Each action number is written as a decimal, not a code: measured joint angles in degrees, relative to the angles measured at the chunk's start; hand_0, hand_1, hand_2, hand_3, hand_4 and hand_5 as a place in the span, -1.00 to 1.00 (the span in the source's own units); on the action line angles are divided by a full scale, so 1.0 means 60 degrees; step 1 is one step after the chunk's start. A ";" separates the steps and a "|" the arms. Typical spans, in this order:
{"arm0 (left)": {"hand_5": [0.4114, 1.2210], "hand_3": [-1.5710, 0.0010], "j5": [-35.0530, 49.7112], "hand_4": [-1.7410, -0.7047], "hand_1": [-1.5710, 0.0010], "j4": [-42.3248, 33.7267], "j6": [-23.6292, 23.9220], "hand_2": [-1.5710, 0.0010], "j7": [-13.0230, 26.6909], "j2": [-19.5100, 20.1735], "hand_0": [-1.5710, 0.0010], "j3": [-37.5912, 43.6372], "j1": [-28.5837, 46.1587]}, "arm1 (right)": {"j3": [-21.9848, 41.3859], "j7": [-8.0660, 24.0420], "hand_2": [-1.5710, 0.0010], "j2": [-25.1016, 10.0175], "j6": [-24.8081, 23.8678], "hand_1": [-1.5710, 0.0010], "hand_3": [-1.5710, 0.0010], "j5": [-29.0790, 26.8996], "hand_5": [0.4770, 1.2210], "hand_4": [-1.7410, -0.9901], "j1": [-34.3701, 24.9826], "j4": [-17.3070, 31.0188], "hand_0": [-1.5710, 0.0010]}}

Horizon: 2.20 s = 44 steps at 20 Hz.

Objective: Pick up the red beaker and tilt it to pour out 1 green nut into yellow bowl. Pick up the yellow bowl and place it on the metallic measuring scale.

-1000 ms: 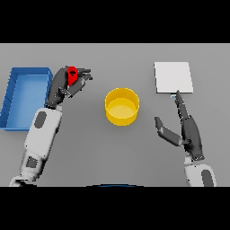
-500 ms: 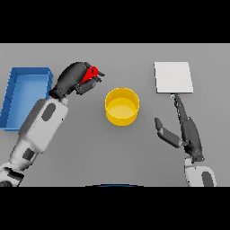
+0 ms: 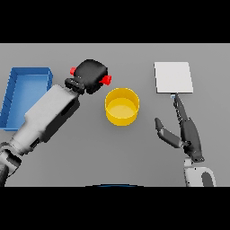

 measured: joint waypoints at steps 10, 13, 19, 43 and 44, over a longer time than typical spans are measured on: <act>1.00 -0.91 -0.1899 -0.98 -1.00 0.1044 -0.1113 -1.00 -0.1506 -0.0175 -1.00 -0.2130 -0.1755 | -0.0043 0.0054 1.00 0.0274 -0.0257 1.00 1.00 0.0015 -0.69 0.41 -0.0029 0.0153 1.00; 1.00 -0.95 -0.2483 -0.99 -1.00 0.1201 -0.1172 -1.00 -0.1943 -0.0026 -1.00 -0.2700 -0.2212 | -0.0024 -0.0043 1.00 0.0322 -0.0335 1.00 1.00 0.0078 -0.74 0.48 -0.0037 0.0171 1.00; 1.00 -0.99 -0.3629 -0.99 -1.00 0.1233 -0.1166 -1.00 -0.2524 0.0072 -1.00 -0.3897 -0.2739 | -0.0019 -0.0075 1.00 0.0350 -0.0353 1.00 1.00 0.0060 -0.76 0.62 -0.0072 0.0096 1.00; 1.00 -0.92 -0.2426 -0.99 -1.00 0.5207 -0.1124 -1.00 -0.2078 0.1415 -1.00 -0.0463 -0.7381 | 0.0019 -0.0320 1.00 0.0221 -0.0161 1.00 1.00 -0.0016 -0.73 0.69 -0.0251 0.0184 1.00; 1.00 -0.92 -0.1765 -0.99 -1.00 0.5613 -0.1133 -1.00 -0.1750 0.1751 -1.00 0.0342 -0.7258 | 0.0059 -0.0312 1.00 0.0304 -0.0131 1.00 1.00 -0.0067 -0.73 0.67 -0.0265 0.0263 1.00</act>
